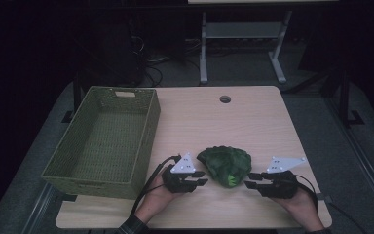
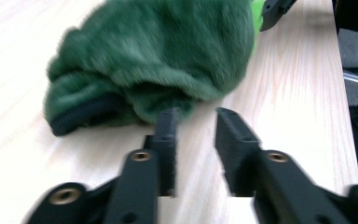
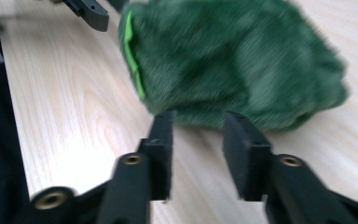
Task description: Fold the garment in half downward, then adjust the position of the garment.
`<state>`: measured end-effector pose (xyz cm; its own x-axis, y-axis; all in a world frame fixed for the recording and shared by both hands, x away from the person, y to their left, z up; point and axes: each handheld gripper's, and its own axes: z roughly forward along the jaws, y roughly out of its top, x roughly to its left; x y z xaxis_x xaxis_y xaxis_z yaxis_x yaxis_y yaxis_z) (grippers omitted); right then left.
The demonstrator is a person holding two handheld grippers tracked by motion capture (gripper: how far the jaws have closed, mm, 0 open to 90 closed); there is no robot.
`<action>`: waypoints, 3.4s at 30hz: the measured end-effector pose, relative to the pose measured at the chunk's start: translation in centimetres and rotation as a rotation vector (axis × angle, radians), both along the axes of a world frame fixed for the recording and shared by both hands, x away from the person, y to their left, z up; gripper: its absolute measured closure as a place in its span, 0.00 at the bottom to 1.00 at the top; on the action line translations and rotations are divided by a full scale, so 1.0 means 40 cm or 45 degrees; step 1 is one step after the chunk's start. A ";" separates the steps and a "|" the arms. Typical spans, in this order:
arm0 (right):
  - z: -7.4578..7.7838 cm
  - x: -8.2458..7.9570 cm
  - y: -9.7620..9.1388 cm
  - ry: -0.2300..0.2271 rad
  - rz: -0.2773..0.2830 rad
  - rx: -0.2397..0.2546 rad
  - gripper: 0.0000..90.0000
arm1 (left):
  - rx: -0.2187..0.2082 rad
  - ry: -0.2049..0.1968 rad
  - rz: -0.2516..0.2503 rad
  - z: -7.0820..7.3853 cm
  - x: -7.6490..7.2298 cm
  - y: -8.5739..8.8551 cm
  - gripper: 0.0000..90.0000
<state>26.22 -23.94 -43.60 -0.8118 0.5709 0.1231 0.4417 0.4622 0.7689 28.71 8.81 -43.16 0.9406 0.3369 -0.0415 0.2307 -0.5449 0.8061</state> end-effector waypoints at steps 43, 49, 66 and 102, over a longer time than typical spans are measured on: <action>0.030 0.092 0.015 -0.003 -0.059 -0.018 1.00 | 0.098 0.116 0.085 -0.014 0.059 -0.038 1.00; 0.044 0.144 0.006 -0.025 -0.139 -0.022 1.00 | 0.094 0.133 0.043 -0.017 0.023 -0.046 1.00; -0.016 0.304 0.040 0.057 -0.234 0.006 1.00 | 0.096 0.160 -0.038 -0.041 -0.004 -0.099 0.99; -0.054 0.224 0.064 0.156 -0.095 -0.061 1.00 | 0.116 0.124 0.151 -0.070 0.097 -0.036 1.00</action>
<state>35.17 -21.39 -45.77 -0.7476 0.6363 0.1901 0.5652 0.4594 0.6852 32.61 7.38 -45.97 0.8872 0.4516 -0.0944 0.3720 -0.5792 0.7253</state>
